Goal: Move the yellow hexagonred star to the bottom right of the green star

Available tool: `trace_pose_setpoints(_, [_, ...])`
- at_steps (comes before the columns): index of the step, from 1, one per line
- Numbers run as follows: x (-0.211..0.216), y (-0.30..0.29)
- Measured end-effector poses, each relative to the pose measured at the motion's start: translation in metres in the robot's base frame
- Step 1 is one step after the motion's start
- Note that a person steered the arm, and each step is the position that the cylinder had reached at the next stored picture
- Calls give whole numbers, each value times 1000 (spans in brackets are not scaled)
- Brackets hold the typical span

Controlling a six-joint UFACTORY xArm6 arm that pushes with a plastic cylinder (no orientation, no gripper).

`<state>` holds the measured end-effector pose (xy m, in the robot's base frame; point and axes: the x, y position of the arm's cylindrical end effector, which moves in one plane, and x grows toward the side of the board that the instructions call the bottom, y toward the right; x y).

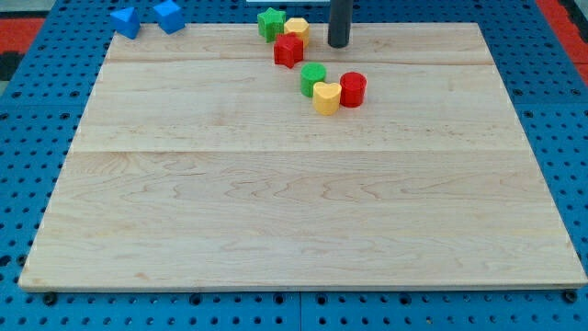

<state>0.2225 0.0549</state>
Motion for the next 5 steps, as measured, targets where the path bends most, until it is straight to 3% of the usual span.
trace_pose_setpoints(1, [-5, -41])
trace_pose_setpoints(2, [11, -47])
trace_pose_setpoints(3, [64, 43])
trace_pose_setpoints(4, [146, 74])
trace_pose_setpoints(5, [128, 8])
